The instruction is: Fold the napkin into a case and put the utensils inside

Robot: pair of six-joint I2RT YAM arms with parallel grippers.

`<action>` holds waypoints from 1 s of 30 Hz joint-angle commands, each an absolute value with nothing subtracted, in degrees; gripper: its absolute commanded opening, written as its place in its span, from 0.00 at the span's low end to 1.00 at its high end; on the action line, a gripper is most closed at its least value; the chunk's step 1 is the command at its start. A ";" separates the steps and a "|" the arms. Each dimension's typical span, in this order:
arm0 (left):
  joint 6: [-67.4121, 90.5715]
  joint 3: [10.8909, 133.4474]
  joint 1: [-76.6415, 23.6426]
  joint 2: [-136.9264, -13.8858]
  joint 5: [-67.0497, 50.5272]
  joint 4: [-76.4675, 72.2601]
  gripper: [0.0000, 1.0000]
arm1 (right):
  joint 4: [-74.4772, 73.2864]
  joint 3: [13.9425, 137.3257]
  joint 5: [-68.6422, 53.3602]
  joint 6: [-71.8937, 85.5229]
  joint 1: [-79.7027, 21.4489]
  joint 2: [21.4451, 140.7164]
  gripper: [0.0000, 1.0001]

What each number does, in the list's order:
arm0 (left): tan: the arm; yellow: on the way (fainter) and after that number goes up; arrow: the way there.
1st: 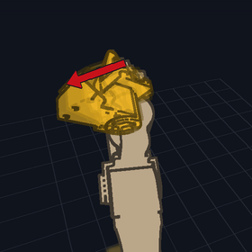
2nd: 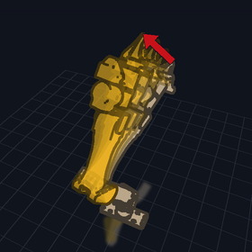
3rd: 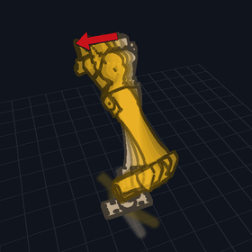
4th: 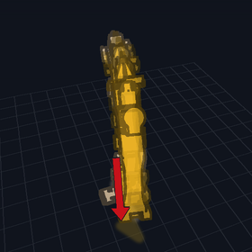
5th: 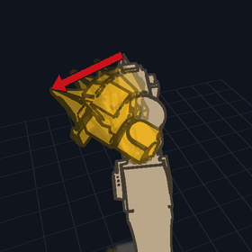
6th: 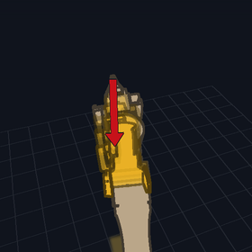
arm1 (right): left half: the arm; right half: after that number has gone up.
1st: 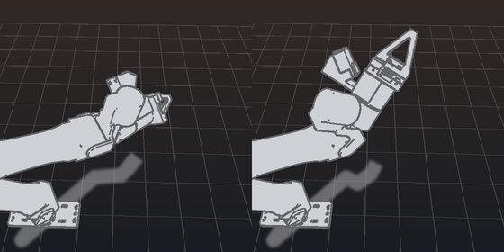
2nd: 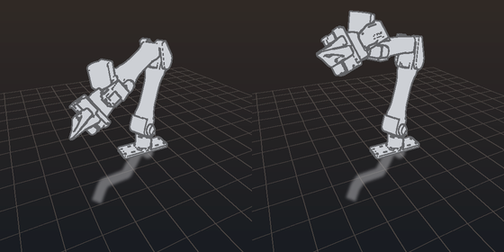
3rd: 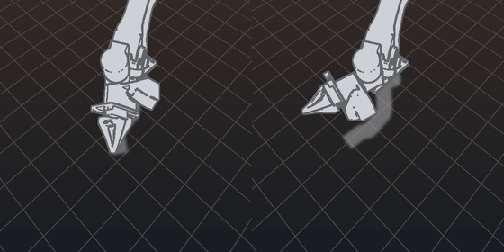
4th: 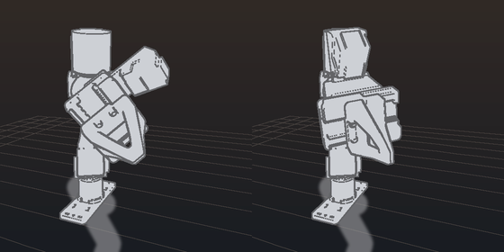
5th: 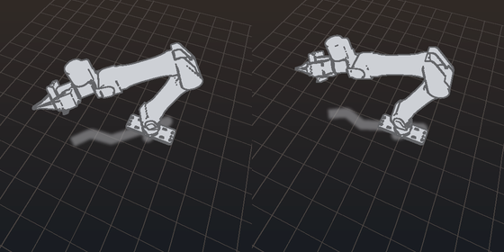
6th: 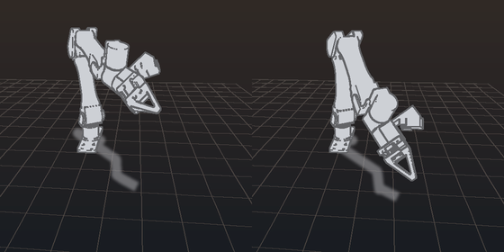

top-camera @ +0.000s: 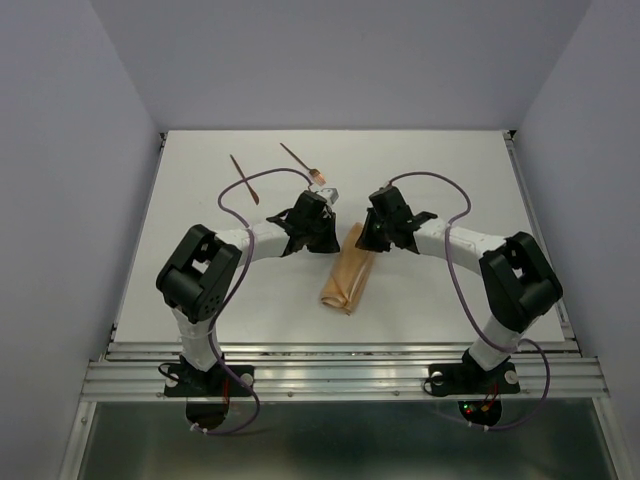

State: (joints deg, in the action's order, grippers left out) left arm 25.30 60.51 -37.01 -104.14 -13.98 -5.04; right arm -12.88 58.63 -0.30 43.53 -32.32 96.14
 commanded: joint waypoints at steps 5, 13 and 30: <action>22.15 67.76 -37.00 -107.57 -12.56 -4.84 0.00 | -19.33 60.84 13.43 45.70 -32.43 94.23 0.18; 21.71 70.75 -38.23 -110.12 -14.15 -4.48 0.00 | -17.76 56.52 10.02 45.62 -32.43 91.76 0.17; 22.32 71.72 -40.17 -110.13 -15.56 -3.43 0.00 | -20.39 51.59 16.79 49.66 -32.43 90.97 0.18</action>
State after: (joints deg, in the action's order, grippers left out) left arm 22.92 70.13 -39.72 -112.03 -15.59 -3.53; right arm -19.38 52.66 13.69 48.38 -32.32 93.34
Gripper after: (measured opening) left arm 0.019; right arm 0.179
